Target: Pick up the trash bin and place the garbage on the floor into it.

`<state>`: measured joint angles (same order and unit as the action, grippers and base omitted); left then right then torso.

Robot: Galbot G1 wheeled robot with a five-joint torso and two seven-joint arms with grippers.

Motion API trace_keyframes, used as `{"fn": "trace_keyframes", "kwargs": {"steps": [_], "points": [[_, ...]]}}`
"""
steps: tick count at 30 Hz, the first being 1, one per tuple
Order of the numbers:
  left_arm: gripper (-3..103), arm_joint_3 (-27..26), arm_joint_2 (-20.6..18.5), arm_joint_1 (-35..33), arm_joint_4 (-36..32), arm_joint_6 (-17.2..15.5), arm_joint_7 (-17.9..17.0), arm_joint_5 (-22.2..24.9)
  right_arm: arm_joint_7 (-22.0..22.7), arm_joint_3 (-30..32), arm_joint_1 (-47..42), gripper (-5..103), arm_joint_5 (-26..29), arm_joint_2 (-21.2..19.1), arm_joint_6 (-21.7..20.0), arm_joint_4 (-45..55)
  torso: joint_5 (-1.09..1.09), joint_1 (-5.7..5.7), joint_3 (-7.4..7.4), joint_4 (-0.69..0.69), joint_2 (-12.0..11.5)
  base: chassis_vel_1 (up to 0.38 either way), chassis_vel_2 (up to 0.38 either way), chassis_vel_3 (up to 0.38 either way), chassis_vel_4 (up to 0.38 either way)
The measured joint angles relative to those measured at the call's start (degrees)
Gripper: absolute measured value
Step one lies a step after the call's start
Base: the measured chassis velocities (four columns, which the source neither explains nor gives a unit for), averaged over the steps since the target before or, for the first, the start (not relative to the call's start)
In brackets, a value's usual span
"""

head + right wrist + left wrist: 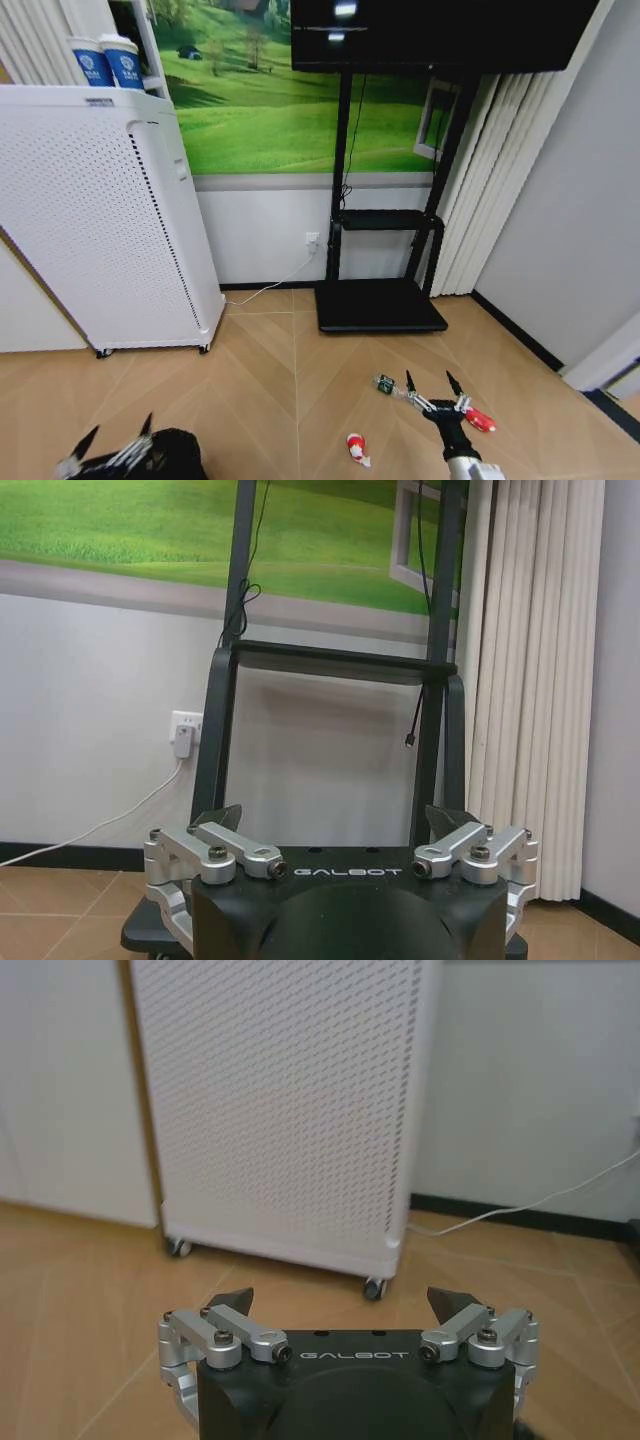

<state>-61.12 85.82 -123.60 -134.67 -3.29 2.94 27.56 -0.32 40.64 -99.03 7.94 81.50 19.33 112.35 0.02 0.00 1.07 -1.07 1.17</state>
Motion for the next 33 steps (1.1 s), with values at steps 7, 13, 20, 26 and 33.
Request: {"fn": "trace_keyframes", "kwargs": {"steps": [7, 13, 20, 26, 33], "points": [[96, -1.8, 1.6, -10.8, 4.4, 5.0, -7.1, 15.4, -0.2, 0.0, 5.6, 100, 1.9, -0.8, -1.0, -3.3, -0.03, 0.0, 0.14, 0.0, 0.2, 0.0, 0.0, 0.0, 0.0], [88, 1.8, 3.4, -13.7, 4.3, 5.4, -8.2, 14.2, -0.2, -0.7, 9.4, 100, 3.3, -0.9, -1.3, -6.6, -0.01, 0.0, 0.2, 0.0, 0.2, 0.0, 0.0, 0.0, 0.0], [91, 5.4, 4.5, -11.6, 6.6, 0.2, -7.1, 11.7, -0.9, -0.7, 10.2, 100, 5.0, -1.3, 0.3, -10.0, -0.02, 0.0, 0.25, -0.01, 0.3, 0.0, 0.0, 0.0, 0.0], [97, 7.7, 5.6, -8.7, 9.1, -3.0, -6.1, 7.9, -1.1, -0.3, 10.4, 100, 5.7, -2.1, 1.0, -11.0, -0.02, 0.0, 0.28, -0.01, 0.3, 0.0, 0.0, 0.0, 0.0], [85, 8.4, 5.9, -7.4, 12.3, -2.1, -5.4, 6.3, -1.0, -0.4, 10.8, 100, 5.8, -2.3, 0.4, -10.4, 0.02, 0.0, 0.3, 0.0, 0.3, 0.0, 0.0, 0.0, 0.0]]}}
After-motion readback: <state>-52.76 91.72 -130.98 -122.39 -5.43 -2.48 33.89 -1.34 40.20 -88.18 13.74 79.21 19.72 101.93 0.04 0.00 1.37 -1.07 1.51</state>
